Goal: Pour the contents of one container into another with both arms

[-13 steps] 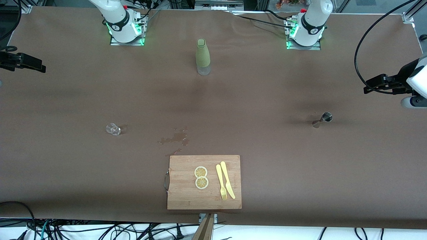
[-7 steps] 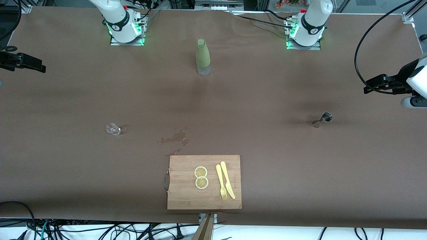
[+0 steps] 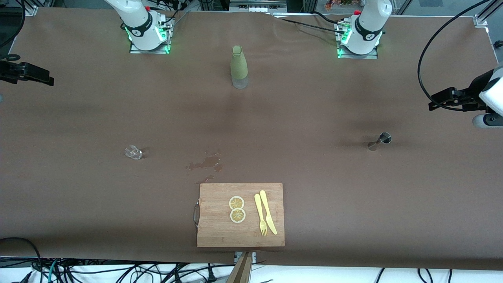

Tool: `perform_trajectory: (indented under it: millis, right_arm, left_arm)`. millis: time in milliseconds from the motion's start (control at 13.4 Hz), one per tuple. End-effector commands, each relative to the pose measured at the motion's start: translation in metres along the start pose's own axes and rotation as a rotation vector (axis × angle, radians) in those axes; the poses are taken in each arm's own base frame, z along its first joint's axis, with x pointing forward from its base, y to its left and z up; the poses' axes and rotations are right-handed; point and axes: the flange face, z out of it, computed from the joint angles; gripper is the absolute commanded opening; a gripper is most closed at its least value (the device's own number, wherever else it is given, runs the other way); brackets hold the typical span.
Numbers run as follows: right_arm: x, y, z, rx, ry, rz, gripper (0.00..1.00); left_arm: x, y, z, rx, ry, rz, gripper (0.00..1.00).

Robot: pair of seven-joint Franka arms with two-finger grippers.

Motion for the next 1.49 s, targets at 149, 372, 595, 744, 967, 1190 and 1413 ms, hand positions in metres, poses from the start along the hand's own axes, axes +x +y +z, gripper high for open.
perform_trajectory:
  millis: [149, 372, 595, 744, 967, 1190, 1413]
  right_arm:
    - [-0.002, 0.002, -0.002, -0.002, 0.008, 0.013, 1.0]
    - [-0.001, 0.002, -0.001, -0.002, 0.007, 0.013, 1.0]
    - [-0.001, 0.003, -0.002, 0.004, 0.01, 0.014, 1.0]
    - [0.008, 0.008, 0.007, 0.003, -0.001, 0.024, 1.0]
    - [0.013, 0.013, 0.016, -0.009, -0.025, 0.037, 1.0]
    - [0.019, 0.021, 0.027, -0.006, -0.051, 0.047, 1.0]
    - [0.03, 0.025, 0.042, 0.005, -0.083, 0.052, 1.0]
  left_arm:
    - [-0.007, -0.002, -0.005, -0.025, 0.014, 0.019, 1.0]
    - [-0.007, -0.002, -0.005, -0.025, 0.013, 0.021, 1.0]
    - [-0.007, -0.002, -0.005, -0.025, 0.013, 0.019, 1.0]
    - [-0.006, -0.002, -0.004, -0.028, 0.013, 0.019, 1.0]
    - [-0.007, -0.01, -0.003, -0.023, 0.008, 0.022, 1.0]
    - [-0.005, -0.055, 0.006, -0.03, -0.002, 0.146, 1.0]
    - [-0.008, -0.088, 0.012, -0.035, -0.009, 0.275, 1.0]
